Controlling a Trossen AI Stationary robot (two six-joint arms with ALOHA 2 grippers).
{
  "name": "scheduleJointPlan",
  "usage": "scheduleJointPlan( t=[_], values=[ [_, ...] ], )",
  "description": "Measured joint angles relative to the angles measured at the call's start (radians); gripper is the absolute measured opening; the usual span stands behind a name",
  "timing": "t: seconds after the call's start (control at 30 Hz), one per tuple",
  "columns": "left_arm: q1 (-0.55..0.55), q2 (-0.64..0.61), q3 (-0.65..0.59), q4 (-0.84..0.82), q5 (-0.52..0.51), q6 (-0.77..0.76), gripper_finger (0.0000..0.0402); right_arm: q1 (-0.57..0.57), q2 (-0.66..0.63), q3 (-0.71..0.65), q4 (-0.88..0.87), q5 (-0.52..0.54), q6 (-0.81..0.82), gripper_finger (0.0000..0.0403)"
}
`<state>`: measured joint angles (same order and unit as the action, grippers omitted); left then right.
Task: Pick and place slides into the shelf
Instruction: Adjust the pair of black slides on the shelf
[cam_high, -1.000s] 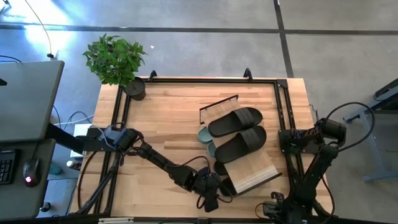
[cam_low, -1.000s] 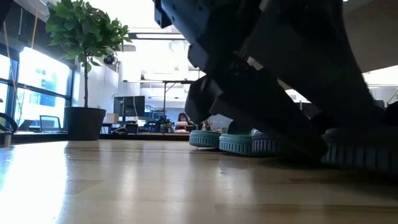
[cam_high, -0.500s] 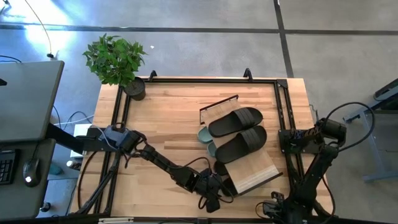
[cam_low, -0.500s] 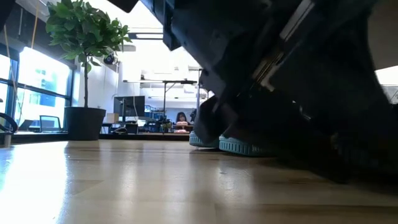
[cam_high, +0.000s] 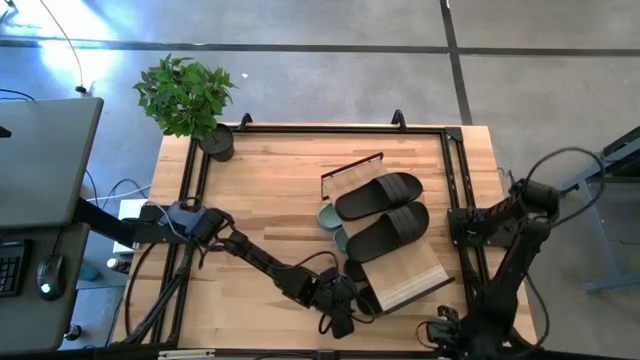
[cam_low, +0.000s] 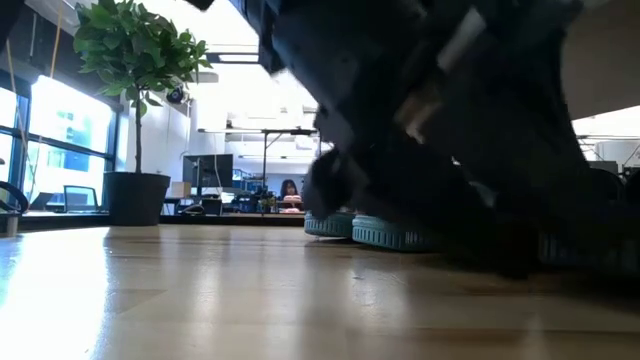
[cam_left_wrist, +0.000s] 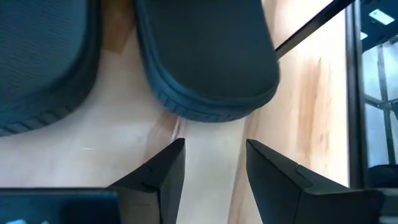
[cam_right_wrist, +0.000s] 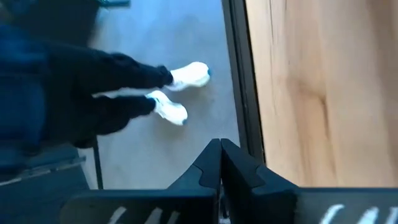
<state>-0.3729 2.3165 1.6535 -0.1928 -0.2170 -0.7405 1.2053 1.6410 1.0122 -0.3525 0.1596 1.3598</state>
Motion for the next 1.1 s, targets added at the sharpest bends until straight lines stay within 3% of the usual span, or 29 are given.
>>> scheduleJointPlan(
  t=[0.27, 0.5, 0.73, 0.9, 1.1],
  values=[
    [-0.01, -0.107, 0.0, -0.156, -0.063, -0.023, 0.0154, 0.0, -0.247, 0.0, -0.111, 0.177, -0.101, 0.0],
    [-0.037, -0.254, 0.0, -0.335, -0.234, -0.054, 0.0154, -0.008, -0.479, 0.001, -0.176, 0.42, -0.277, 0.0],
    [-0.032, -0.366, 0.0, -0.405, -0.383, -0.076, 0.0154, -0.07, -0.687, 0.001, -0.382, 0.652, -0.287, 0.0],
    [0.007, -0.417, 0.0, -0.437, -0.388, -0.076, 0.0154, -0.156, -0.812, 0.001, -0.481, 0.789, -0.287, 0.0],
    [0.095, -0.463, 0.0, -0.531, -0.348, -0.07, 0.0154, -0.341, -0.952, 0.001, -0.569, 0.791, -0.285, 0.0]
  ],
)
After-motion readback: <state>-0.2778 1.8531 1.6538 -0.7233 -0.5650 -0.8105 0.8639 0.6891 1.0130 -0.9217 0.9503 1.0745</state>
